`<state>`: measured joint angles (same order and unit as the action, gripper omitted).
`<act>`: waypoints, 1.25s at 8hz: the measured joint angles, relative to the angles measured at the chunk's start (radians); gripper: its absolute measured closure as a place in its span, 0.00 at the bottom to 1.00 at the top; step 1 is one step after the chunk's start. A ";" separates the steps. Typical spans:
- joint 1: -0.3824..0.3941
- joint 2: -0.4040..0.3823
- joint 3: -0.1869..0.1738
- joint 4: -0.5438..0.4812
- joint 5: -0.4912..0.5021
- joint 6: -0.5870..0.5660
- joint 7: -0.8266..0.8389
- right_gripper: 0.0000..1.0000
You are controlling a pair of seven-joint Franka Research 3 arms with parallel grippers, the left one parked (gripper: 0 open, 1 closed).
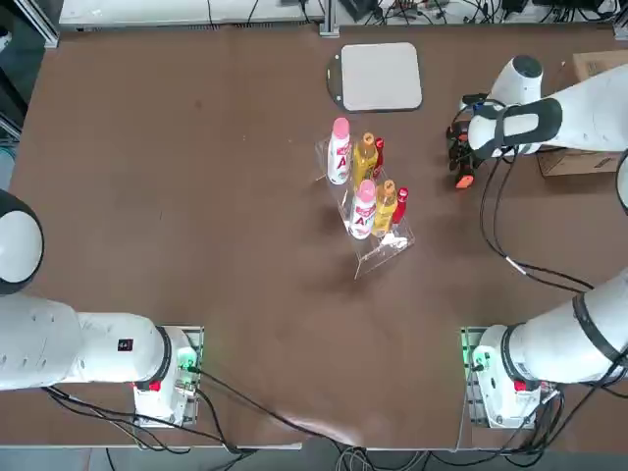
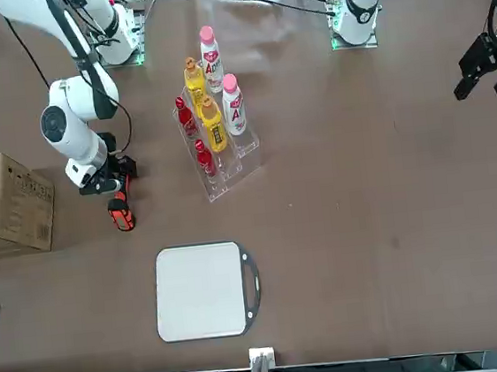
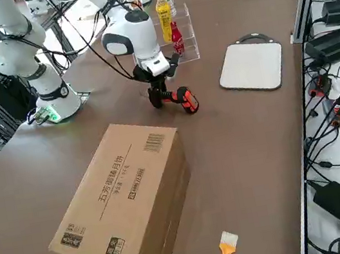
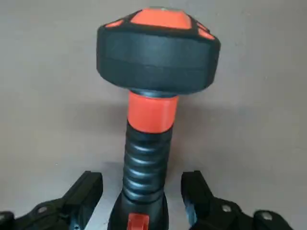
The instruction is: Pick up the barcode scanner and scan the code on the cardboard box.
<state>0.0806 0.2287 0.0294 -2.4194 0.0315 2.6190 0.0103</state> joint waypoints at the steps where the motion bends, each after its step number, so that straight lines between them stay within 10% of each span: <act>1: 0.000 0.000 0.000 0.000 0.000 0.000 0.000 0.04; 3: 0.000 0.000 0.000 0.000 0.000 0.000 0.000 0.16; 5: 0.000 -0.002 -0.001 0.001 0.000 0.000 0.000 0.57; 10: 0.000 -0.027 -0.001 0.024 0.000 -0.052 -0.006 0.57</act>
<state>0.0809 0.2017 0.0283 -2.3955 0.0314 2.5671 0.0042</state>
